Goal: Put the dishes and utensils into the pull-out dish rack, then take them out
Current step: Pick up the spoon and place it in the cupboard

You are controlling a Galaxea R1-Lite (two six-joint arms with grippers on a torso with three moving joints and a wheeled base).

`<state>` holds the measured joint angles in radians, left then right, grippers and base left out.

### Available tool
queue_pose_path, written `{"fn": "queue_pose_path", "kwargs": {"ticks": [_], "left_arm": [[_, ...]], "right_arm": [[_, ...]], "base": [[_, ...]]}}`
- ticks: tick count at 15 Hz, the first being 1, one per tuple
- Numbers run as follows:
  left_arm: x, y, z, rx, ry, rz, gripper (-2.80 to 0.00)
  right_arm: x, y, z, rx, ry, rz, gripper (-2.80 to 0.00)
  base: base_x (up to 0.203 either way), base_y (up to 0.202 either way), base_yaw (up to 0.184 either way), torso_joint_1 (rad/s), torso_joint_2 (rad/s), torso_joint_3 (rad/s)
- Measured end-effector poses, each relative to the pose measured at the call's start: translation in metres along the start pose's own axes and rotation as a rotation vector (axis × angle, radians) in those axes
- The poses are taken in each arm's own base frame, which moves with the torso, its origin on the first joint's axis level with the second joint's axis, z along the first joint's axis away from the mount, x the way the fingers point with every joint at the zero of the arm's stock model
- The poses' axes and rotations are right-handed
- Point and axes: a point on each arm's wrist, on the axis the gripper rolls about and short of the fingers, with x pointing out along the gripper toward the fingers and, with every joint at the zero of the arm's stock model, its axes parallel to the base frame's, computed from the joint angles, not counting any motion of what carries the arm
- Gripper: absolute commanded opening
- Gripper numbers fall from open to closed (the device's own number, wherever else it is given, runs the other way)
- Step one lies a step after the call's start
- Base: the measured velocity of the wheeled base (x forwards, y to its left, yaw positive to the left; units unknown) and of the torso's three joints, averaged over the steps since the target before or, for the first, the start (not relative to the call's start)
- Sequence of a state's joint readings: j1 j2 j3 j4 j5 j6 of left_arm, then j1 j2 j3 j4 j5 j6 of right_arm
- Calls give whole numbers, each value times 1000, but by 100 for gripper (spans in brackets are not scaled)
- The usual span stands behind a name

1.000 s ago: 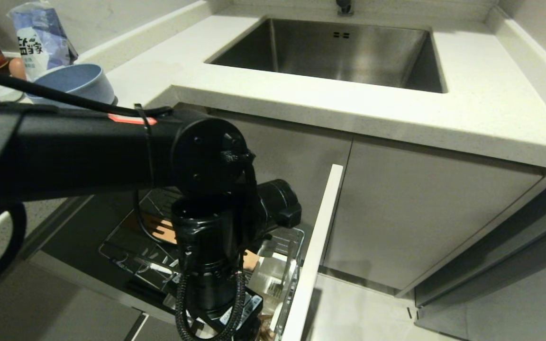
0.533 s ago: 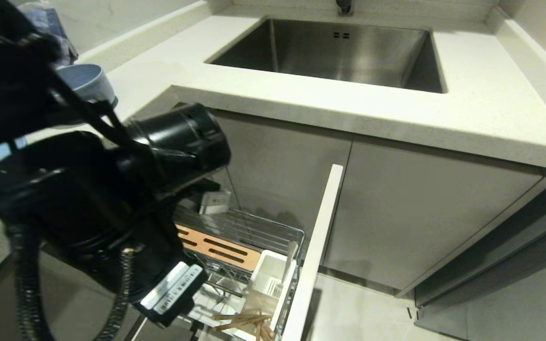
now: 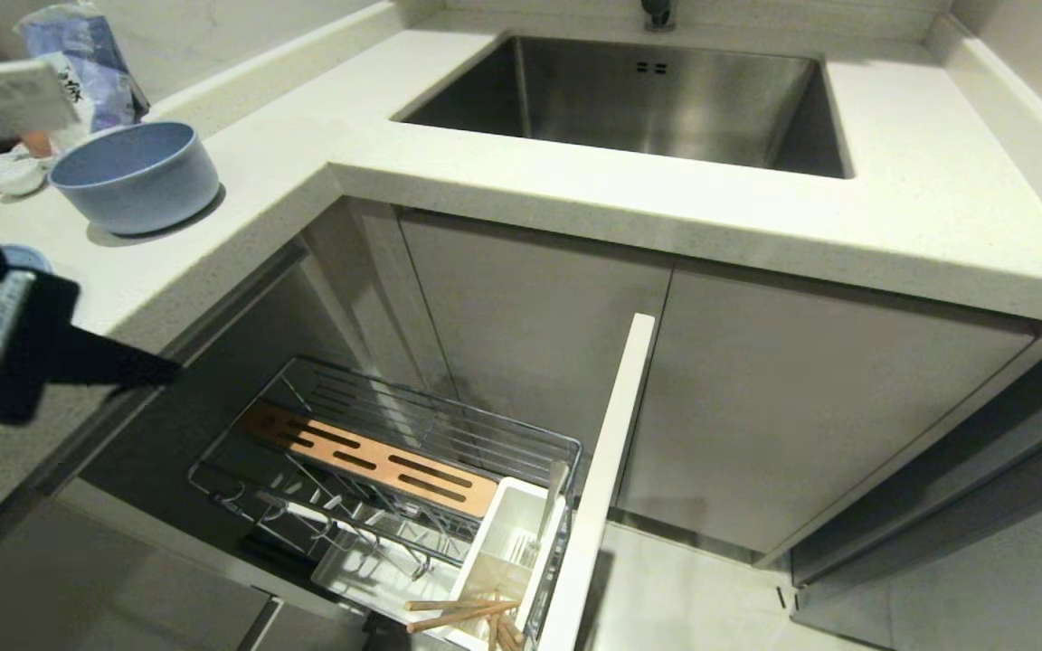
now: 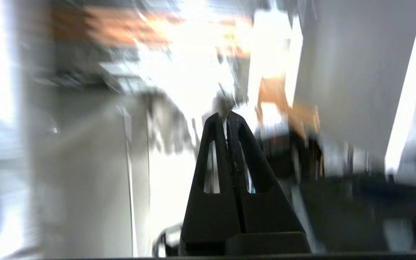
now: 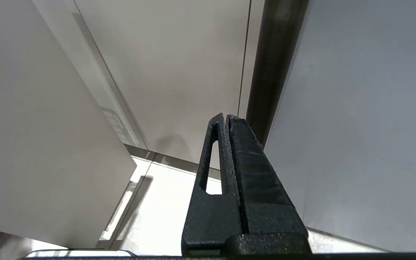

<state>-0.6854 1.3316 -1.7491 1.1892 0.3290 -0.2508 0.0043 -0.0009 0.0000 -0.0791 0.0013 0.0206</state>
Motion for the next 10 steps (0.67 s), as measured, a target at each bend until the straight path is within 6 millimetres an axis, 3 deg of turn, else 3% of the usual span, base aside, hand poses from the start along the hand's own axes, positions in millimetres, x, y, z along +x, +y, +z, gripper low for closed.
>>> {"fn": "queue_pose_path", "kwargs": {"ticks": [5, 10], "left_arm": [[-45, 52, -6, -156, -242, 283, -280], [-81, 71, -32, -243, -276, 629, -280]], "right_arm": [[0, 0, 0, 0, 0, 0, -280], [0, 0, 0, 0, 0, 0, -280]], "base": [[0, 0, 0, 0, 0, 0], [0, 0, 0, 0, 0, 0]]}}
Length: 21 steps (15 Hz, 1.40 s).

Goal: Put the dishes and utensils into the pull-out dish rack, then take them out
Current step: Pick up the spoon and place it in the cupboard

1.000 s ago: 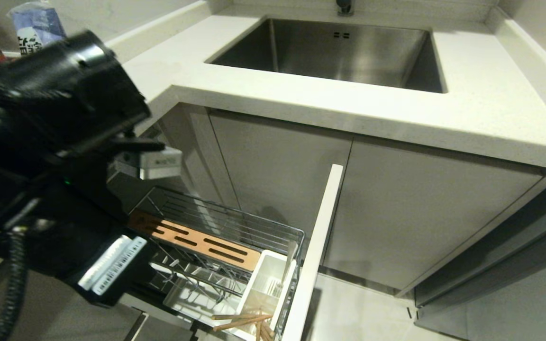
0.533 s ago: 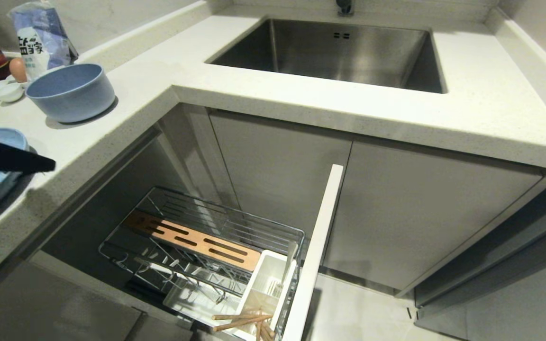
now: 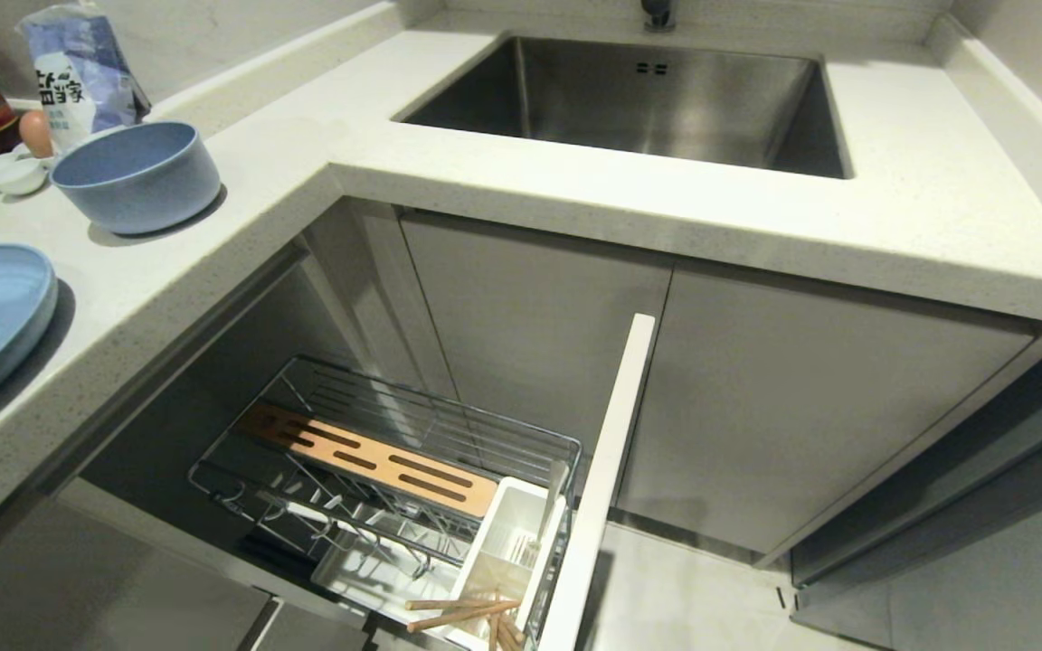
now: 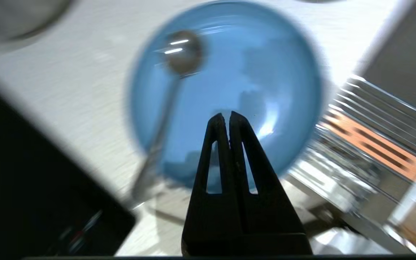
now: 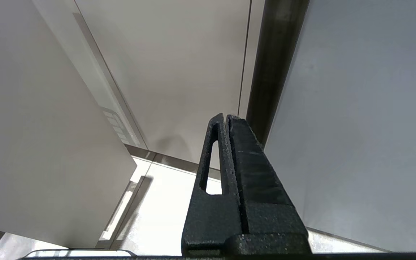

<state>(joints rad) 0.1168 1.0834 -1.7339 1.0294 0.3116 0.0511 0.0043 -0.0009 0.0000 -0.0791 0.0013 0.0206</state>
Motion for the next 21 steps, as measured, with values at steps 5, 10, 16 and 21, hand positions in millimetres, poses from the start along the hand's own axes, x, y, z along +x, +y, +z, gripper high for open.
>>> {"fn": "queue_pose_path", "kwargs": {"ticks": [5, 10, 16, 21], "left_arm": [[2, 11, -6, -87, 45, 77, 0], [33, 15, -11, -106, 145, 66, 0], [73, 18, -12, -130, 228, -27, 0], [98, 25, -10, -161, 235, -47, 0]], "right_arm": [[0, 0, 0, 0, 0, 0, -280], [0, 0, 0, 0, 0, 0, -280], [0, 0, 0, 0, 0, 0, -280], [0, 0, 0, 0, 0, 0, -280]], "base": [[0, 0, 0, 0, 0, 0], [0, 0, 0, 0, 0, 0], [0, 0, 0, 0, 0, 0], [0, 0, 0, 0, 0, 0]]}}
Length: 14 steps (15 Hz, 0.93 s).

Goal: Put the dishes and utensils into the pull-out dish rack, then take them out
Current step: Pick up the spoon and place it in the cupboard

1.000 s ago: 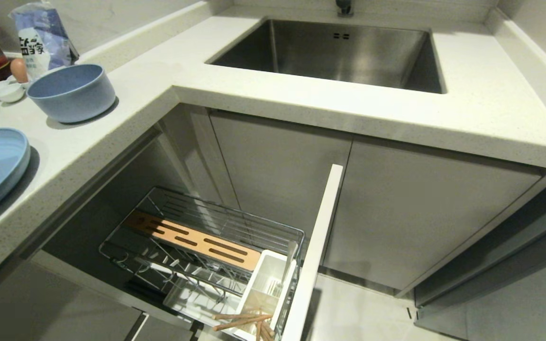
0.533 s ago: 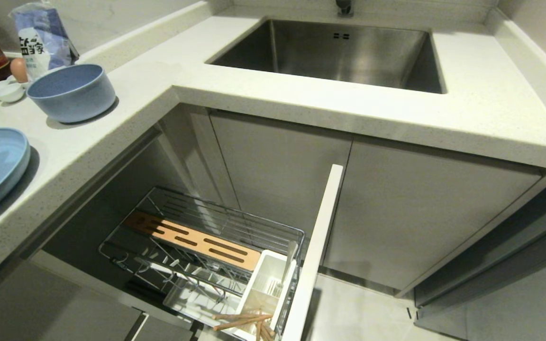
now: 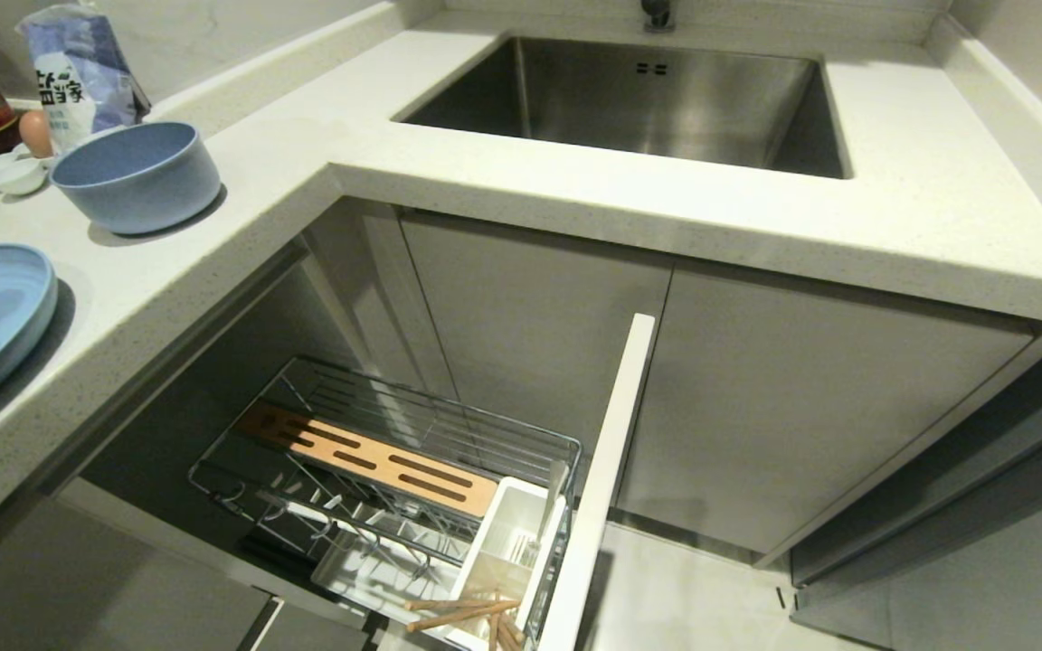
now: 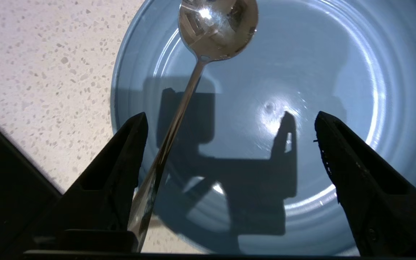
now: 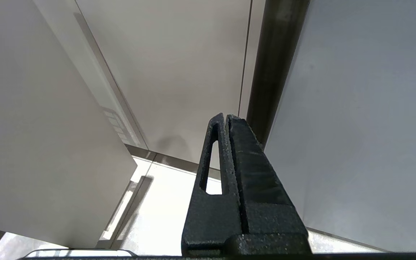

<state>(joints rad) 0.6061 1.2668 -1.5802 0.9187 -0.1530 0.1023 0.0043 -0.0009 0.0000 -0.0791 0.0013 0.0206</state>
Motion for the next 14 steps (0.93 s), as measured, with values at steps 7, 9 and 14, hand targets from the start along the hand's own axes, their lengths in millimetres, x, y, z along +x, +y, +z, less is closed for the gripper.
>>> {"fn": "queue_pose_path", "kwargs": {"ticks": [7, 9, 14], "left_arm": [[18, 4, 1, -21, 46, -76, 0], [21, 5, 2, -20, 51, -89, 0], [24, 4, 2, -16, 66, -99, 0]], "right_arm": [[0, 0, 0, 0, 0, 0, -280], [0, 0, 0, 0, 0, 0, -280], [0, 0, 0, 0, 0, 0, -280]], "base": [[0, 0, 0, 0, 0, 0], [0, 0, 0, 0, 0, 0], [0, 0, 0, 0, 0, 0]]}}
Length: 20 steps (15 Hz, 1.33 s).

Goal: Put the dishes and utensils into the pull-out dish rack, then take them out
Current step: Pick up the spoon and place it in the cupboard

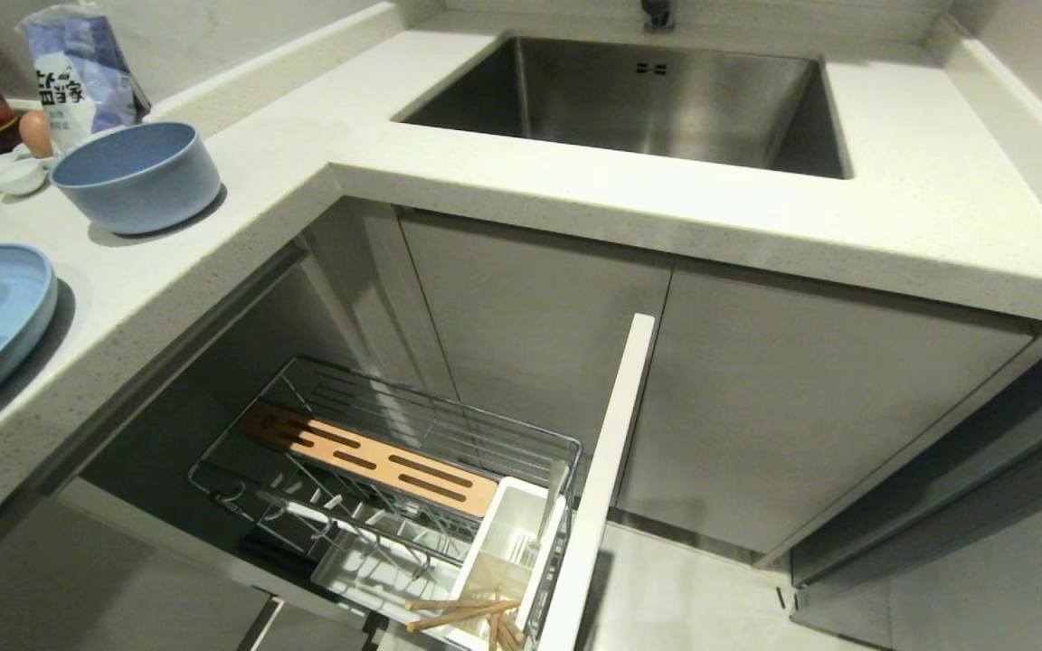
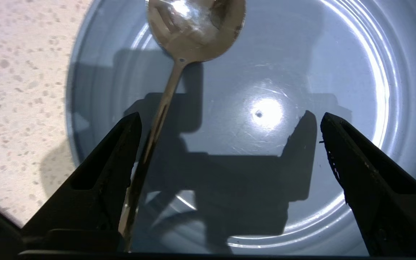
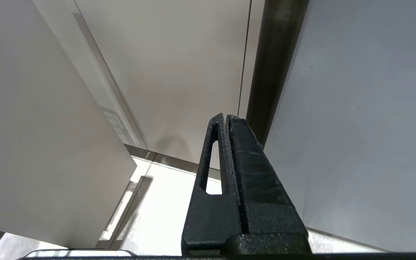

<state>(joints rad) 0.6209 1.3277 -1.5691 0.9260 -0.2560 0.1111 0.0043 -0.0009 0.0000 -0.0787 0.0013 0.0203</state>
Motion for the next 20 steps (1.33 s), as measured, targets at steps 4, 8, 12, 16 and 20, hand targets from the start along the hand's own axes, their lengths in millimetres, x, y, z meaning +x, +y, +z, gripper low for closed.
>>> {"fn": "queue_pose_path", "kwargs": {"ticks": [4, 8, 12, 16, 20], "left_arm": [[1, -4, 0, 17, 5, -24, 0], [1, -6, -2, 17, 26, -28, 0], [1, -5, -4, 7, 40, -6, 0], [1, -5, -6, 2, 56, 9, -280], [1, -4, -7, 0, 61, 30, -280]], "right_arm": [[0, 0, 0, 0, 0, 0, -280], [0, 0, 0, 0, 0, 0, -280], [0, 0, 0, 0, 0, 0, -280], [0, 0, 0, 0, 0, 0, -280], [0, 0, 0, 0, 0, 0, -280]], "base": [[0, 0, 0, 0, 0, 0], [0, 0, 0, 0, 0, 0], [0, 0, 0, 0, 0, 0], [0, 0, 0, 0, 0, 0], [0, 0, 0, 0, 0, 0]]}}
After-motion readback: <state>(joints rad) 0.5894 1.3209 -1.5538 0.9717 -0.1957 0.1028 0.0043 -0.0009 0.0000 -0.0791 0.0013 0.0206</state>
